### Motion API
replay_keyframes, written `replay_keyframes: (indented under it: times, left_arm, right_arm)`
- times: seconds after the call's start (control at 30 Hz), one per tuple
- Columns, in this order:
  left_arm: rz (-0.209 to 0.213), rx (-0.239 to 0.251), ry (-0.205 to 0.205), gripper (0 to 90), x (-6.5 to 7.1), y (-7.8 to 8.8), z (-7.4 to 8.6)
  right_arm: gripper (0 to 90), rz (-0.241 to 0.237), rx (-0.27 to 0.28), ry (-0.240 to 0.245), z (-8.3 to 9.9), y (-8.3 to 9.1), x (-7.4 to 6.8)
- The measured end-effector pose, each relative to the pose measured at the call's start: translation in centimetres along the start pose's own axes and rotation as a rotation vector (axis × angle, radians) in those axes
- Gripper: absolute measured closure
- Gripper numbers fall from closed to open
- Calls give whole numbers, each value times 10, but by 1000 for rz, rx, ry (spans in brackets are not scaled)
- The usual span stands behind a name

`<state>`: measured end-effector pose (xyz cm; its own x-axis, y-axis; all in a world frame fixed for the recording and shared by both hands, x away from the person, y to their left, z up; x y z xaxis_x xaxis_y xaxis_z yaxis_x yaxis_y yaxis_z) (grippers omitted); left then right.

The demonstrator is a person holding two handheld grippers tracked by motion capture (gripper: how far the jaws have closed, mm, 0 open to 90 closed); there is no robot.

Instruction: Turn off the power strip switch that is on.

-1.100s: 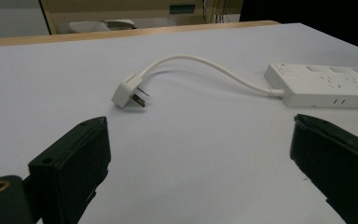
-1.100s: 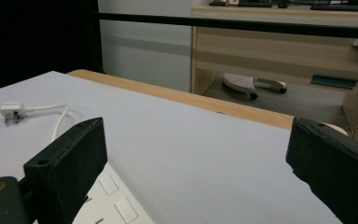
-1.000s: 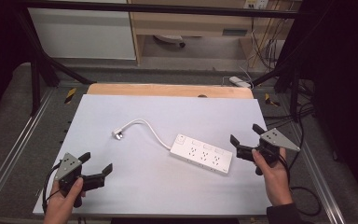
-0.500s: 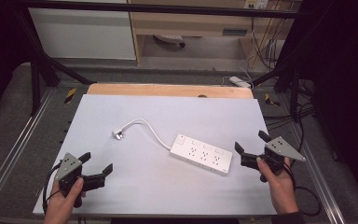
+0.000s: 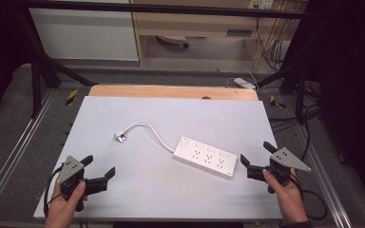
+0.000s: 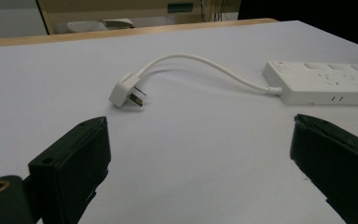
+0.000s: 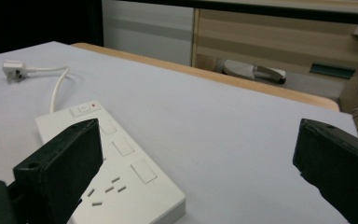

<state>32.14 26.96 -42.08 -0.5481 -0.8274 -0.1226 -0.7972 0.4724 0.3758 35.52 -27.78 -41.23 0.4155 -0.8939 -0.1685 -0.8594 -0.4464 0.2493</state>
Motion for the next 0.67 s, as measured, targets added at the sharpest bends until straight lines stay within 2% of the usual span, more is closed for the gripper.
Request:
replay_keyframes:
  times: [0.2,0.4,0.53,0.67]
  left_arm:
    - [5,-2,-2,52,0,0,0]
    - [10,-6,-6,52,1,-1,0]
    - [12,-8,-5,52,2,-1,0]
    - [14,-9,-8,52,2,-1,0]
  right_arm:
    - [23,-26,-57,-4,14,-6,2]
    - [27,-64,-145,-2,31,-14,-1]
    - [28,-104,-181,-7,36,-18,-6]
    - [29,-117,-202,-6,37,-19,-8]
Point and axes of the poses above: each handheld gripper's, and its own axes: y roughly backward along the jaws, z roughly out of its underside, x roughly to its right, the point moved 2 cm from there along -y, roughly forward along the jaws, and after that the axes turned 12 degrees about -y, right-handed, at the moved point
